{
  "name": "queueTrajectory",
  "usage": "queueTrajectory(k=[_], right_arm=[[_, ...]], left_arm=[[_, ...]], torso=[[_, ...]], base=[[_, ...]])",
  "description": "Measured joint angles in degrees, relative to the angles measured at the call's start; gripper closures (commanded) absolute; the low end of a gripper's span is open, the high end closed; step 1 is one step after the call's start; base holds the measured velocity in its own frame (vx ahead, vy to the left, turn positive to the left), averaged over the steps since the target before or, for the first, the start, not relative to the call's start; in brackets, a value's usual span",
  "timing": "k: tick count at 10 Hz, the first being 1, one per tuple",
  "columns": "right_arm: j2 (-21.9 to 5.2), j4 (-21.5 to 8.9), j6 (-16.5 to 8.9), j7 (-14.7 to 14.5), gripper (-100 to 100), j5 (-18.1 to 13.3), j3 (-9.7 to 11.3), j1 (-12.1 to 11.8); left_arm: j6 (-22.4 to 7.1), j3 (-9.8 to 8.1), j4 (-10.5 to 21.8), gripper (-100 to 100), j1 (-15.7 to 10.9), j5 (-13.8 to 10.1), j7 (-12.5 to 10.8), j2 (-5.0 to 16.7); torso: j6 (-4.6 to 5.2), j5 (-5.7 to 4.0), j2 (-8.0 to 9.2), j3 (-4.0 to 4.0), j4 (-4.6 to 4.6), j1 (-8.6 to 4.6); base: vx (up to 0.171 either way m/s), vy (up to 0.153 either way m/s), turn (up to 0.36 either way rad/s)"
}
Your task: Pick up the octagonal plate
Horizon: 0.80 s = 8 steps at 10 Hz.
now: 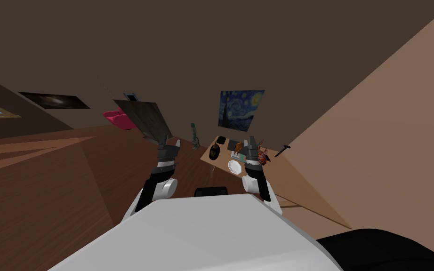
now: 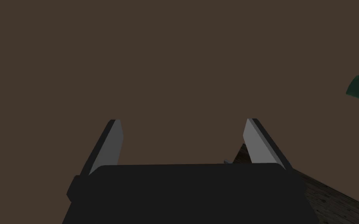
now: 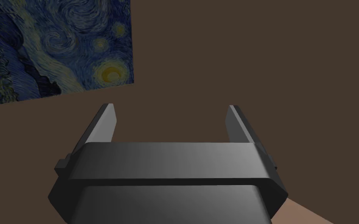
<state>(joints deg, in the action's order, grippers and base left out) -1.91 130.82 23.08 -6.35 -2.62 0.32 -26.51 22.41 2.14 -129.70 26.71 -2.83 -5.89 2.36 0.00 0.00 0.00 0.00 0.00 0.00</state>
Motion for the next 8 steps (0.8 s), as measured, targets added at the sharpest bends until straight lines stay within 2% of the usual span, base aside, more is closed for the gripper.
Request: queueTrajectory(k=[4,8], right_arm=[[-4.6,-5.0,-0.9,-2.0,-100,-4.7,0.3,-0.6],[-7.7,-10.1,-3.2,-5.1,-100,-11.3,1.2,-1.3]], left_arm=[[0.0,0.01,0.0,0,0.0,0.0,0.0,0.0],[0.0,0.01,0.0,0,0.0,0.0,0.0,0.0]], torso=[[-0.01,0.05,-0.13,-0.08,-0.03,0.23],[0.0,0.07,-0.15,-0.09,-0.04,0.31]], base=[[0.03,0.062,0.049],[0.038,0.075,0.056]])
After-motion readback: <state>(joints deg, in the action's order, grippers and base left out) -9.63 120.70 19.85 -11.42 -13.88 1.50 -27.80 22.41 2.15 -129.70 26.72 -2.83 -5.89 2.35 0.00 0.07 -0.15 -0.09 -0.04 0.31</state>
